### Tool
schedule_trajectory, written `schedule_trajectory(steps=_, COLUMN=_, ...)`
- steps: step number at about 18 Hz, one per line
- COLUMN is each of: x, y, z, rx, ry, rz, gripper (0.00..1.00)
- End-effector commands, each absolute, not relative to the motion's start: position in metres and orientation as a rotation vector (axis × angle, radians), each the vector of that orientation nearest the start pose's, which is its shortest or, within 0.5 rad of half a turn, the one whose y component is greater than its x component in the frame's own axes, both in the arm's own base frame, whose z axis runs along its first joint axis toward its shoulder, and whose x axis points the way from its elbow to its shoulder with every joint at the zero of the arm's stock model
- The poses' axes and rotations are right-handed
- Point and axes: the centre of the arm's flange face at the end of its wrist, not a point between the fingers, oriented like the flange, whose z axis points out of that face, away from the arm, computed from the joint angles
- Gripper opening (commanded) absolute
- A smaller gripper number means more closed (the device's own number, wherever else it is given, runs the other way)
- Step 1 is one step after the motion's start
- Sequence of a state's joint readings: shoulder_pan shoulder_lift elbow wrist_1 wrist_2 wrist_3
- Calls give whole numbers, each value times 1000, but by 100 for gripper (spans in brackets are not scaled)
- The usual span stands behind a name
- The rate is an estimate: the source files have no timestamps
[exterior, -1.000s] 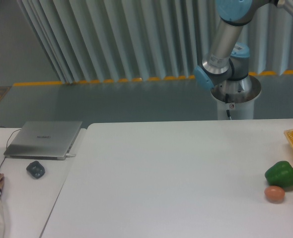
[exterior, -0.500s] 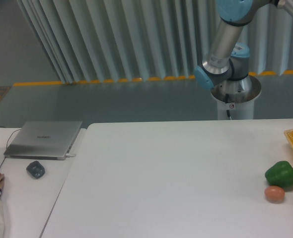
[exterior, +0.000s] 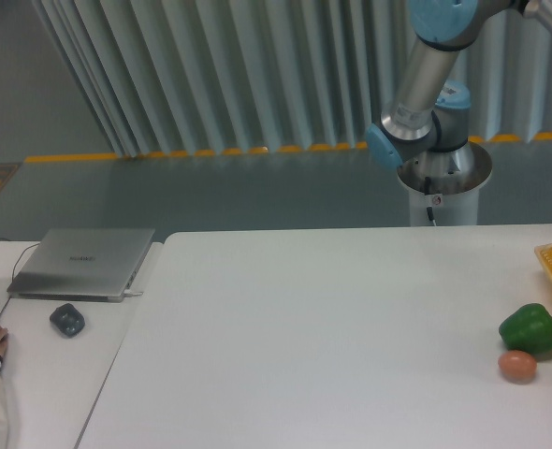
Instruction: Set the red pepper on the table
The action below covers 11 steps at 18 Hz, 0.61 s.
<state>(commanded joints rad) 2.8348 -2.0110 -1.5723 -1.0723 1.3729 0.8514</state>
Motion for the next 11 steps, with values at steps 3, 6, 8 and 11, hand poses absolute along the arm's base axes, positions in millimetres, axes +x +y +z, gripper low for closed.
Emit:
schedule_trajectory(steps=3, x=-564, y=339, z=288, rx=-2879, ry=-594, rz=-69, gripper=64)
schedule_trajectory(steps=6, x=-565, y=339, z=296, rx=-2877, ry=-593, rz=-61, gripper=63)
schedule_trajectory(steps=8, x=-565, y=339, z=304, rx=-2874, ry=-591, rz=-53, gripper=63)
schedule_trajectory(steps=11, x=-567, y=341, z=315, rx=-2884, ry=-592, rz=-80, gripper=63)
